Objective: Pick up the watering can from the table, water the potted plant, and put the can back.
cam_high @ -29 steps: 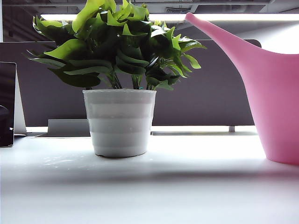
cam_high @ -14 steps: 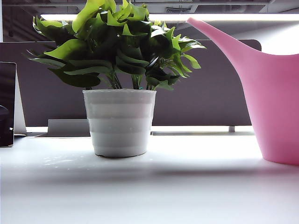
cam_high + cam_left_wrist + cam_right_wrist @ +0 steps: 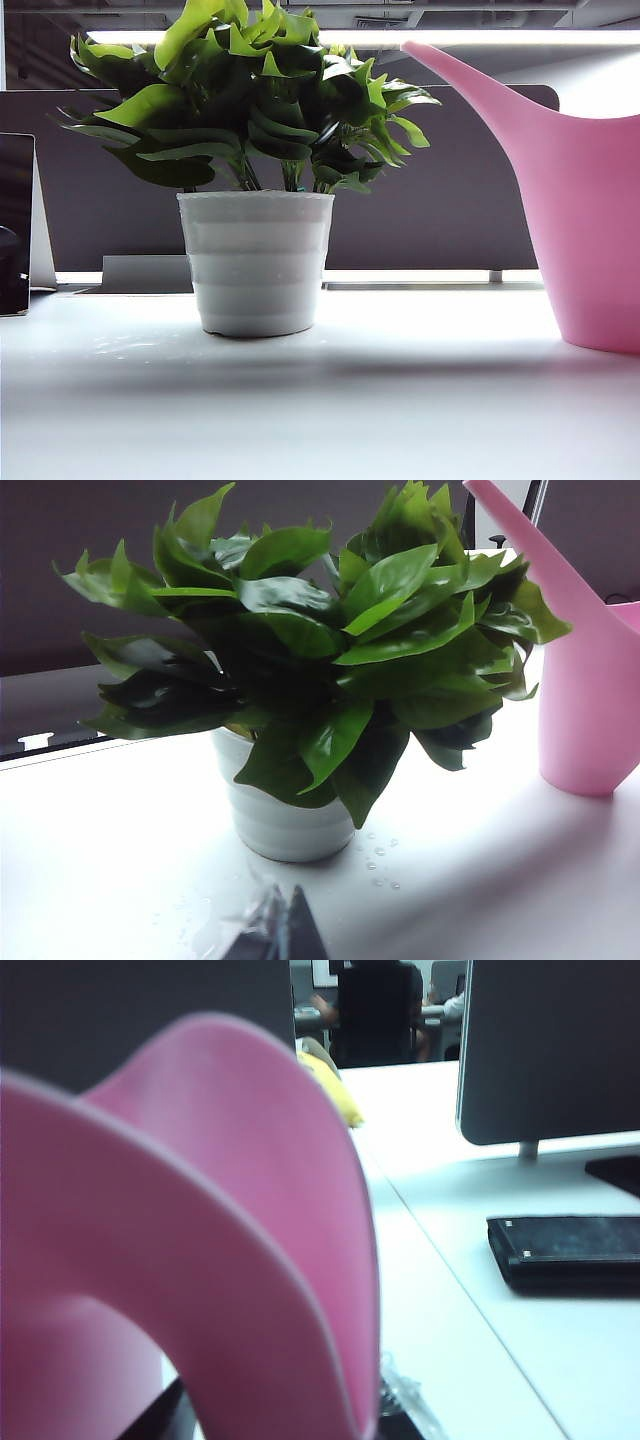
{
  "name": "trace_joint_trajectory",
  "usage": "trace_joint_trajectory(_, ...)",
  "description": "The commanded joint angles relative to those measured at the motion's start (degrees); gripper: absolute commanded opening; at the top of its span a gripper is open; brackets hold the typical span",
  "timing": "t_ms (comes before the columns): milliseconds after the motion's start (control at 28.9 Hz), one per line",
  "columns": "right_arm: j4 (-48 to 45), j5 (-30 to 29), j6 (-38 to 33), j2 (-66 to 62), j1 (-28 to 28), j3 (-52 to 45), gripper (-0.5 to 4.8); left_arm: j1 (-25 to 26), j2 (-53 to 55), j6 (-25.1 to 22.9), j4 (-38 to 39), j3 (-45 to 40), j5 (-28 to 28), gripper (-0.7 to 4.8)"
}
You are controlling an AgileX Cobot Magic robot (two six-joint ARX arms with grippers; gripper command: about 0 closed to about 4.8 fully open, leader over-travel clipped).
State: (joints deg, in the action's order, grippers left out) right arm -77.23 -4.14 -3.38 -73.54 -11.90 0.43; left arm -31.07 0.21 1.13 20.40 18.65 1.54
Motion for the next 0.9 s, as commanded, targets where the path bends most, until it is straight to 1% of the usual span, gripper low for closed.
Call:
trace_joint_trajectory(35,-0.31,-0.09,-0.09,2.23,-0.02,-0.09,2.11,0.11,0.04,-0.07,-0.74,0.15,-0.24,-0.05)
trace_joint_trajectory(243,7.5,0.35,0.0,8.35,-0.09,-0.09,2.12,0.11,0.04,-0.07,-0.74,0.15,-0.24,-0.05)
trace_joint_trajectory(554,25.59,0.39,0.26,21.46,-0.09,-0.04,2.12,0.11,0.04,-0.07,-0.74,0.15,-0.24,-0.05)
trace_joint_trajectory(901,42.71,0.22,-0.02,37.48,0.0,0.07,2.12,0.11,0.04,-0.07,-0.74,0.15,-0.24,-0.05)
